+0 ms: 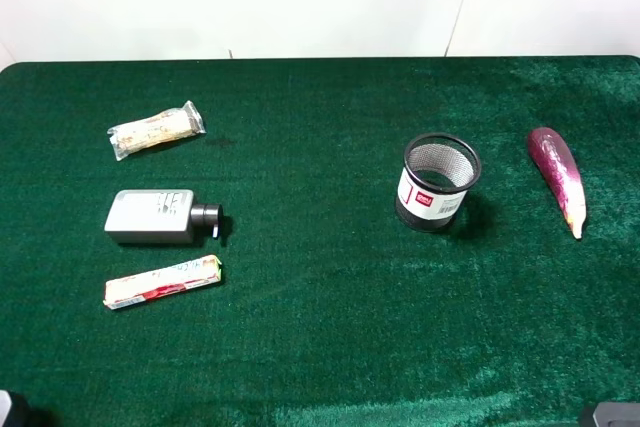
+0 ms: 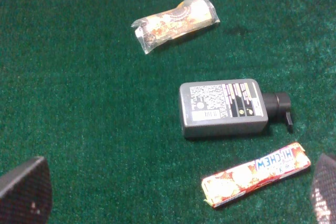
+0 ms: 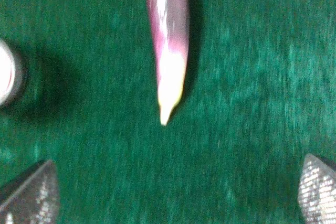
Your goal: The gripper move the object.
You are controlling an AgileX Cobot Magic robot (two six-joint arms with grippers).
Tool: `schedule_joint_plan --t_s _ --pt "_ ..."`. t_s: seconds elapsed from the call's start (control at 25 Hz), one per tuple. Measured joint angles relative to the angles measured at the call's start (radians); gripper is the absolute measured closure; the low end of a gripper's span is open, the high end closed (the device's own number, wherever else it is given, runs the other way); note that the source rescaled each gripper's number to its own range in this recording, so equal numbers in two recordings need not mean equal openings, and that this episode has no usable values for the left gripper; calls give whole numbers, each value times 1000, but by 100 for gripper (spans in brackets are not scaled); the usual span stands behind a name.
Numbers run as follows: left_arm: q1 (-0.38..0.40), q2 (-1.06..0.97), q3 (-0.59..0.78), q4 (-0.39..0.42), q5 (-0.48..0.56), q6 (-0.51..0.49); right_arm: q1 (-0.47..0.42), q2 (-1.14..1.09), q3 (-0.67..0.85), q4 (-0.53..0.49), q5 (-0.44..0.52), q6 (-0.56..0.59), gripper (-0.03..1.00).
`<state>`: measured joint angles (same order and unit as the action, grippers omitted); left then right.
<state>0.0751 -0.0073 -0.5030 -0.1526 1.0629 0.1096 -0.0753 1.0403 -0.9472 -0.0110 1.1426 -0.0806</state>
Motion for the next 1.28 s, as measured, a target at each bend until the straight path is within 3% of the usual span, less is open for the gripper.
schedule_joint_plan --t_s 0.12,0.6,0.8,1.28 --pt "0 0 0 0 0 0 0 -147 51 11 63 0 -3" --pt "0 0 0 0 0 0 0 -738 319 102 76 -2 -3" --pt "0 0 0 0 0 0 2 -879 378 154 82 -108 -3" --pt "0 0 0 0 0 0 38 -1042 431 206 -68 -154 -3"
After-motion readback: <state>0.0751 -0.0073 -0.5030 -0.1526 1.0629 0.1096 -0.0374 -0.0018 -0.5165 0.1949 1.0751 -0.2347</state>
